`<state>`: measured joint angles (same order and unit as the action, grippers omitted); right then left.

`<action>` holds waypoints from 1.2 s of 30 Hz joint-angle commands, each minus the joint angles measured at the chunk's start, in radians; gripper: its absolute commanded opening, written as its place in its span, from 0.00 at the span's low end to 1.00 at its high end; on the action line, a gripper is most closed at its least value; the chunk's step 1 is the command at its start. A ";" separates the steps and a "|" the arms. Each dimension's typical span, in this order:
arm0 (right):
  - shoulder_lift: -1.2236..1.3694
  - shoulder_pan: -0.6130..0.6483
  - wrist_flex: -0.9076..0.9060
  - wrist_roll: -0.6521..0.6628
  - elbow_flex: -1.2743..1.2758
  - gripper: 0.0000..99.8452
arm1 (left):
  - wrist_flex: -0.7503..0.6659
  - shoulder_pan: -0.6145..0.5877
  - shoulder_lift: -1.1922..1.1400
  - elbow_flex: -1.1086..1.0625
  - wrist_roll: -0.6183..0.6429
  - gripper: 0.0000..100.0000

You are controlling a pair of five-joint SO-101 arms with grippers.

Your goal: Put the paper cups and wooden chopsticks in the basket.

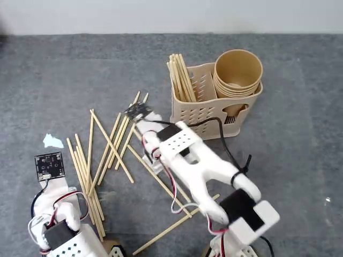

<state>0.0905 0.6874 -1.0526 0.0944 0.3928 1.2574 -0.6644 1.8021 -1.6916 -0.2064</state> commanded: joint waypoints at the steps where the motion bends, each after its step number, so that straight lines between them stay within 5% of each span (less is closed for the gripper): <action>1: -0.090 0.059 -0.064 -0.009 -0.021 0.01 | 0.008 -0.008 0.018 0.008 -0.006 0.01; 12: 0.019 0.090 -0.044 -0.009 -0.026 0.11 | 0.008 -0.008 0.018 0.008 -0.006 0.01; 36: 0.104 0.087 -0.090 -0.005 -0.166 0.10 | 0.008 -0.008 0.018 0.008 -0.006 0.01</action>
<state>0.1995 0.7718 -1.1385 0.0944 0.2777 1.2574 -0.6644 1.8021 -1.6916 -0.2064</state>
